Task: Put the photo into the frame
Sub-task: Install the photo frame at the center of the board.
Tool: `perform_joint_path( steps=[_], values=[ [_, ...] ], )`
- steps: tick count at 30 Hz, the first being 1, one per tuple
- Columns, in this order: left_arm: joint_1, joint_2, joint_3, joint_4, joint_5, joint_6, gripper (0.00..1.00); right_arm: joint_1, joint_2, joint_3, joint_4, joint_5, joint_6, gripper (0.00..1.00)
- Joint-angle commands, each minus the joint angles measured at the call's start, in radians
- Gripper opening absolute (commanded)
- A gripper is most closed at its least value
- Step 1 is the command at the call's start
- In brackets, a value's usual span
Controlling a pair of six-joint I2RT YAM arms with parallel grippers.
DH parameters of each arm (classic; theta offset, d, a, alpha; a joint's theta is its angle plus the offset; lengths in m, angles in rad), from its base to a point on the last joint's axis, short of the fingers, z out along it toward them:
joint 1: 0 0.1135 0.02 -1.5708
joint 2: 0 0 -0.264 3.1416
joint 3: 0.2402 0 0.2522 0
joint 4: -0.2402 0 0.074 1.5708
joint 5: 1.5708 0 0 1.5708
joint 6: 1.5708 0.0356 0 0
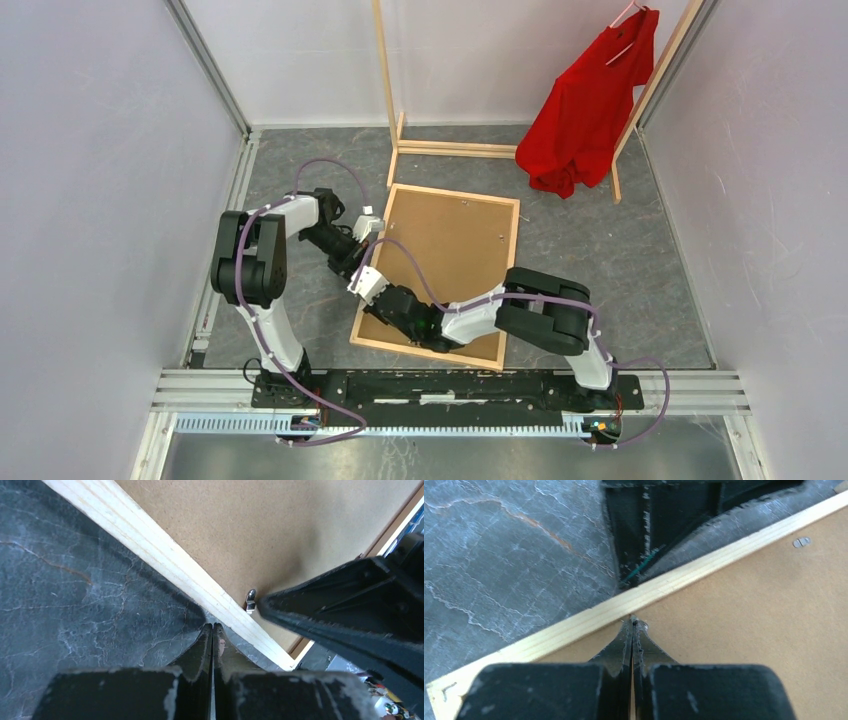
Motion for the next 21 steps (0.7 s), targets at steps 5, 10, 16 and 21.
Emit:
perform_joint_path(
  steps=[5, 10, 16, 21],
  values=[
    [0.010, -0.032, 0.096, -0.063, -0.018, 0.048, 0.02, -0.043, -0.236, -0.072, -0.065, 0.076, 0.095, 0.29],
    [0.015, -0.053, 0.139, -0.046, 0.017, 0.015, 0.02, -0.157, -0.360, -0.185, -0.050, -0.013, 0.202, 0.35],
    [0.015, 0.046, 0.196, -0.056, 0.078, -0.017, 0.17, -0.185, -0.360, -0.185, -0.058, -0.077, 0.214, 0.33],
    [0.015, 0.076, 0.174, -0.056, 0.110, -0.008, 0.20, -0.178, -0.319, -0.199, -0.017, -0.185, 0.210, 0.24]
  ],
)
